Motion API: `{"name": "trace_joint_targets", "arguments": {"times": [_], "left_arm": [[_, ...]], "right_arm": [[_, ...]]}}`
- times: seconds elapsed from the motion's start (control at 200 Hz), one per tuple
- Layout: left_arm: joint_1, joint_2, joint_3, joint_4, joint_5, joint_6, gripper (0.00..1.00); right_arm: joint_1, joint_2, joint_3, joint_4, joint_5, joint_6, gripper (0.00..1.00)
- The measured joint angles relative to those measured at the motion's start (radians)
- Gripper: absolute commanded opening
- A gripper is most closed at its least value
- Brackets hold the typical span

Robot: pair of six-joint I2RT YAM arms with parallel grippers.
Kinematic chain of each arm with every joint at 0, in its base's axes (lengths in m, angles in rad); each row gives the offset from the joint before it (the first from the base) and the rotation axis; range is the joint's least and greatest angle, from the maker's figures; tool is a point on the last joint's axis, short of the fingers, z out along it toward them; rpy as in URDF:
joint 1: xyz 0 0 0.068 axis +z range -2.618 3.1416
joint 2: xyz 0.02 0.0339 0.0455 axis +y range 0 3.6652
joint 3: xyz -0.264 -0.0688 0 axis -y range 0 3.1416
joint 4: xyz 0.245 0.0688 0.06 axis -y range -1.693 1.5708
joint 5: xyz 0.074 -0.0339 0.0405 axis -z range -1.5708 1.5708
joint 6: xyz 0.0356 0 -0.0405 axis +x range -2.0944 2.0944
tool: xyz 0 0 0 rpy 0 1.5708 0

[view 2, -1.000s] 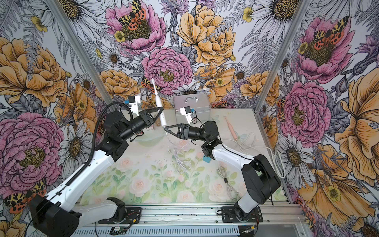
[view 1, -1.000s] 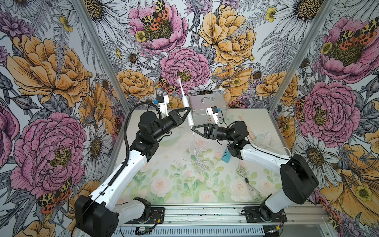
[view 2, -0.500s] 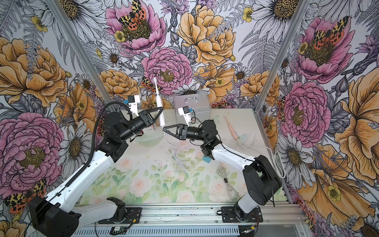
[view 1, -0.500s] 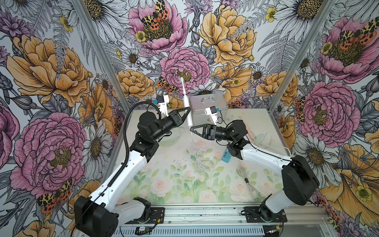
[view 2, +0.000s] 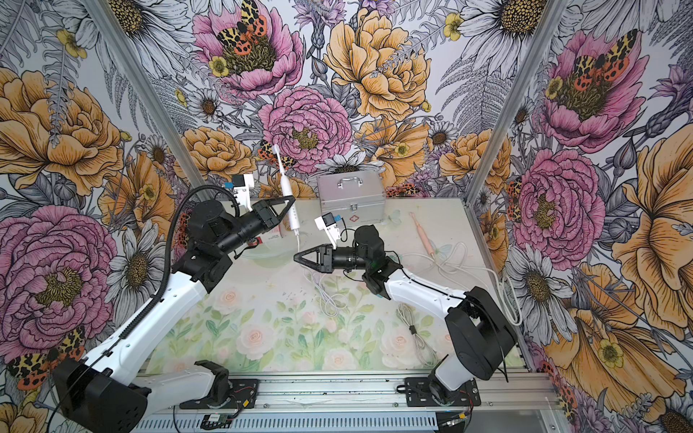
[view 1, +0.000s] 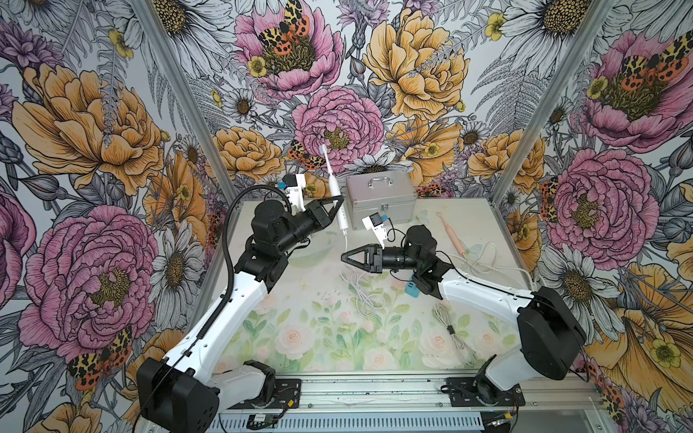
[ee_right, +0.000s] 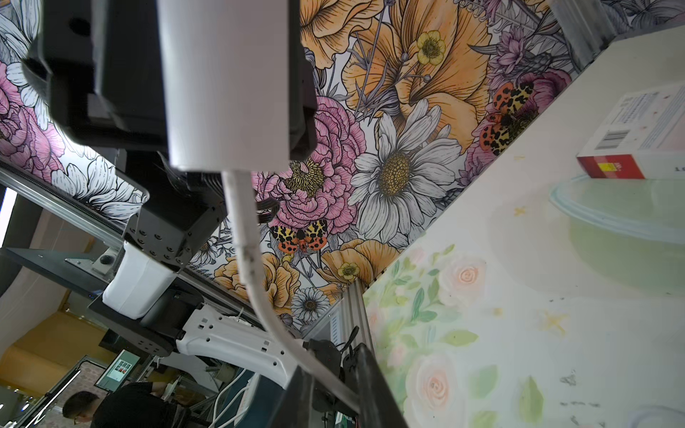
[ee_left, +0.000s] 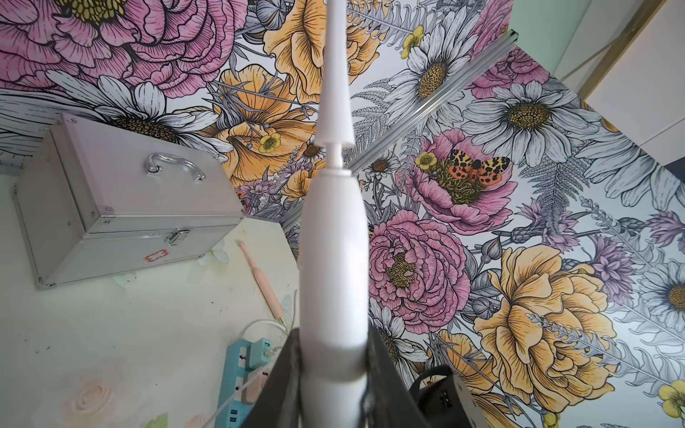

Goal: Charge the electric toothbrush
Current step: Insert the charging cable into the electric toothbrush, then place the electric toothbrush at the center of the board.

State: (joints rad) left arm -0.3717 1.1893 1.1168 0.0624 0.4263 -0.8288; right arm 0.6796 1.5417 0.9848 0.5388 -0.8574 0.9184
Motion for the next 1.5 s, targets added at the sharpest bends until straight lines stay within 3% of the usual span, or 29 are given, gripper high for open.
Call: {"name": "trace_joint_targets", "arguments": {"times": [0.225,0.575,0.655,0.831,0.976,1.101,1.256,1.501], "left_arm": [[0.000,0.002,0.000,0.002,0.001,0.010,0.00],[0.011,-0.007,-0.017,0.006,-0.001,0.040,0.00],[0.011,-0.019,-0.034,0.013,-0.002,0.052,0.00],[0.016,-0.060,-0.092,-0.014,-0.018,0.075,0.00],[0.058,-0.094,-0.179,-0.077,-0.060,0.047,0.00],[0.116,-0.137,-0.264,-0.157,-0.181,0.016,0.00],[0.129,-0.132,-0.376,-0.204,-0.290,-0.014,0.00],[0.133,0.029,-0.559,-0.209,-0.381,-0.068,0.00]], "right_arm": [[-0.010,0.010,0.034,-0.038,0.016,-0.034,0.31],[-0.019,0.010,0.078,-0.113,0.015,-0.083,0.06],[-0.019,0.010,0.080,-0.128,0.010,-0.091,0.05],[-0.020,0.010,0.096,-0.182,0.008,-0.112,0.37],[-0.031,-0.009,0.125,-0.314,0.036,-0.223,0.52],[-0.056,-0.085,0.095,-0.484,0.095,-0.324,0.65],[-0.151,-0.200,0.068,-0.656,0.237,-0.383,0.77],[-0.240,-0.203,0.069,-0.791,0.420,-0.403,0.84]]}}
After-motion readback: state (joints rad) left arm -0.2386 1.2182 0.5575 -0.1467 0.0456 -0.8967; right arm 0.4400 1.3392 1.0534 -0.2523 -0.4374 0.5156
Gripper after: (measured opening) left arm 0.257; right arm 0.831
